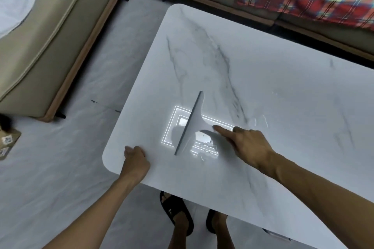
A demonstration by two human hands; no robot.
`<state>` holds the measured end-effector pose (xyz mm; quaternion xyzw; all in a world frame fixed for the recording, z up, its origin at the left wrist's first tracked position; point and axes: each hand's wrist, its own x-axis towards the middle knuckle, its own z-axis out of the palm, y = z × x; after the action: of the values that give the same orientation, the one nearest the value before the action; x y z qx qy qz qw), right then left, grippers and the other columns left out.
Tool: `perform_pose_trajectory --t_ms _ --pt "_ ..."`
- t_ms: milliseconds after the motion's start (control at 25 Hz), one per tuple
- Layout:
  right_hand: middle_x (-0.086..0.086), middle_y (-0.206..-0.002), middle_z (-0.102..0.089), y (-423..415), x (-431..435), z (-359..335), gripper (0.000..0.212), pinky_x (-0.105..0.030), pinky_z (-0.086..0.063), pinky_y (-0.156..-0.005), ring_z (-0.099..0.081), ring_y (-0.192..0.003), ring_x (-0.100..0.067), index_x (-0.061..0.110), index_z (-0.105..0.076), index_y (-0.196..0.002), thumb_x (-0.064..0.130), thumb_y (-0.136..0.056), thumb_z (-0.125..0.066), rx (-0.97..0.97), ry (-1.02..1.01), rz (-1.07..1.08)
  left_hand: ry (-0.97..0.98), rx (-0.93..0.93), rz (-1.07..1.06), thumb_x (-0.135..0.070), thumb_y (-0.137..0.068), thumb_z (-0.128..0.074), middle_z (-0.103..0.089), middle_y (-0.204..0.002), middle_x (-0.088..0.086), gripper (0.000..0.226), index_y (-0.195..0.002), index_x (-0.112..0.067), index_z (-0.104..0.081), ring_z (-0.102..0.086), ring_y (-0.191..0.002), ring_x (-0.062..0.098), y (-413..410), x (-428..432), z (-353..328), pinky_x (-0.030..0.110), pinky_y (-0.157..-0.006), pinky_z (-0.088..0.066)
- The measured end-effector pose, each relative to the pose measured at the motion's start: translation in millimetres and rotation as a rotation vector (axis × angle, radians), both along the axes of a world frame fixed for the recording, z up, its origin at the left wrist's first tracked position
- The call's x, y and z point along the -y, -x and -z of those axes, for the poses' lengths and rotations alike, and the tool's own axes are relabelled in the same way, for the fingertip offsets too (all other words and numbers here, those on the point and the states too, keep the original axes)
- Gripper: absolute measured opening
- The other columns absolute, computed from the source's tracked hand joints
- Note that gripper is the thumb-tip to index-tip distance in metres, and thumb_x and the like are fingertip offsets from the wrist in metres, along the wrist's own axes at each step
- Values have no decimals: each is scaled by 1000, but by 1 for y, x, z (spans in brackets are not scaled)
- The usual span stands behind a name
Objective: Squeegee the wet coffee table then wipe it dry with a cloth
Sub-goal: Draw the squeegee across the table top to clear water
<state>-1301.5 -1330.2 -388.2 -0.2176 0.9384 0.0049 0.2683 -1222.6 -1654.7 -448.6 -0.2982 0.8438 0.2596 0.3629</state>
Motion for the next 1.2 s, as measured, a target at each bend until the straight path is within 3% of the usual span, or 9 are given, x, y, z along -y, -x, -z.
perform_pose_trajectory --t_ms 120,240,320,400,560,720,960,1080,1200 --pt "7 -76 -42 -30 -78 -17 58 -31 -37 -54 -55 -61 -25 55 -10 -146 29 -100 -33 -27 -112 107 -32 18 56 0 -82 -38 -28 -142 22 17 -80 -17 -39 -45 -116 31 4 -18 -3 37 -89 -44" --pt "7 -69 -40 -51 -108 -39 51 -31 -39 -52 -48 -54 -22 56 -14 -146 37 -101 -30 -73 -156 174 -91 46 130 -1 -85 -40 -28 -145 22 16 -90 -16 -41 -42 -127 33 3 -39 -4 32 -84 -42" --pt "8 -71 -41 -53 -85 -49 48 -32 -38 -52 -48 -54 -24 55 -17 -145 39 -102 -28 -71 -102 140 -108 16 101 -1 -86 -40 -40 -137 19 18 -96 -14 -42 -49 -117 31 4 -45 -7 29 -77 -41" --pt "4 -84 -51 -51 -35 -43 50 -33 -38 -56 -58 -63 -28 52 -17 -147 35 -102 -32 -13 30 27 -87 -24 16 -2 -87 -38 -54 -115 15 19 -100 -16 -41 -55 -88 21 5 -43 -13 27 -62 -40" --pt "-6 -98 -53 -74 67 -12 65 -34 -33 -56 -46 -63 -27 46 -14 -150 14 -99 -39 154 137 -190 15 -74 9 -11 -93 -34 -53 -81 0 8 -94 -16 -41 -51 -67 13 -5 -36 -18 25 -50 -34" --pt "-7 -99 -53 -87 40 4 76 -34 -37 -57 -54 -69 -30 47 -14 -149 8 -91 -42 143 132 -205 -12 -63 89 -10 -90 -34 -53 -83 -3 13 -87 -21 -39 -51 -68 9 -34 -52 -17 22 -49 -33" --pt "5 -86 -53 -104 -138 -12 64 -31 -35 -53 -62 -67 -26 57 -17 -145 25 -95 -42 30 2 -97 -90 -2 199 4 -84 -33 -49 -129 18 23 -91 -17 -39 -52 -86 20 -65 -117 -19 25 -60 -35" --pt "10 -74 -40 -114 -179 -27 51 -29 -33 -51 -60 -62 -23 57 -21 -144 35 -101 -36 1 -27 -78 -126 29 170 2 -84 -33 -58 -109 13 23 -97 -16 -39 -50 -77 16 -75 -140 -24 24 -57 -38" --pt "6 -82 -53 -110 -165 -41 48 -30 -31 -54 -61 -67 -26 57 -21 -145 37 -102 -32 10 26 -119 -113 -72 -14 0 -85 -31 -56 -86 6 23 -98 -15 -43 -50 -68 16 -81 -152 -33 27 -53 -37"
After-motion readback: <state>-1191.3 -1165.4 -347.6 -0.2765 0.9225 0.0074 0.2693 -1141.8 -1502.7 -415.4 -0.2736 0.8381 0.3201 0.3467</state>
